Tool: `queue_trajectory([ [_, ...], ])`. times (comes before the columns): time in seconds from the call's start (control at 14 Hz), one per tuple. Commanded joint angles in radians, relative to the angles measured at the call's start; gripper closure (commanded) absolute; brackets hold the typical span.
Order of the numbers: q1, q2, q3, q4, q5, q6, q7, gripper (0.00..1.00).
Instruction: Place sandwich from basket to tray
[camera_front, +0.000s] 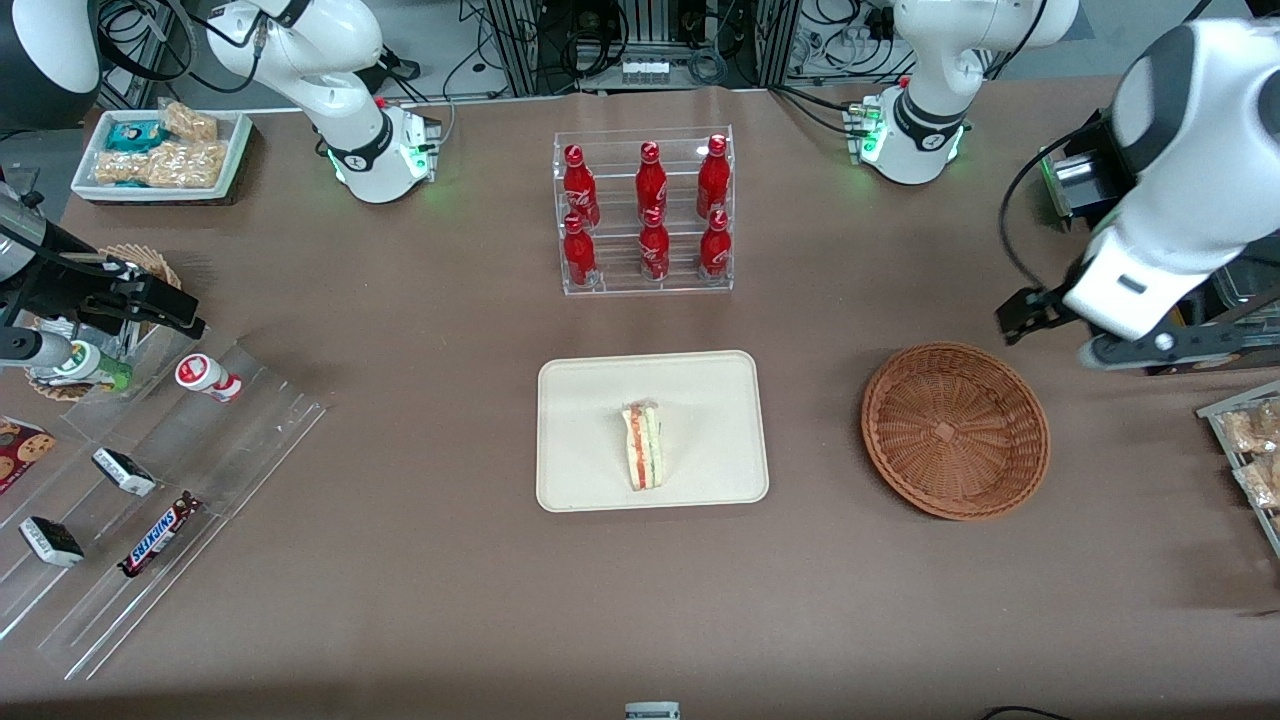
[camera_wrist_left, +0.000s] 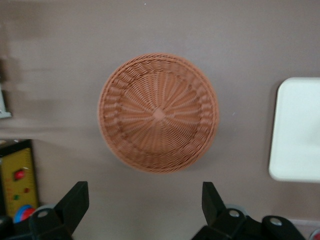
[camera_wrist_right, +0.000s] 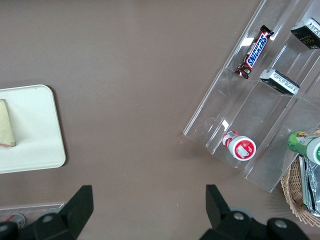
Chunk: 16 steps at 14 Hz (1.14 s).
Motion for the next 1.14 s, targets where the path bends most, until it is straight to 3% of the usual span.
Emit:
queue_trajectory([
  [0.0,0.002,-0.054,0.056,0.032,-0.039,-0.106,0.175,0.0],
  [0.21,0.001,-0.054,0.085,0.144,-0.051,-0.22,0.273,0.0],
  [0.5,0.002,-0.042,0.084,0.16,-0.119,-0.198,0.275,0.0],
  [1.07,0.002,-0.037,0.079,0.148,-0.108,-0.192,0.276,0.0],
])
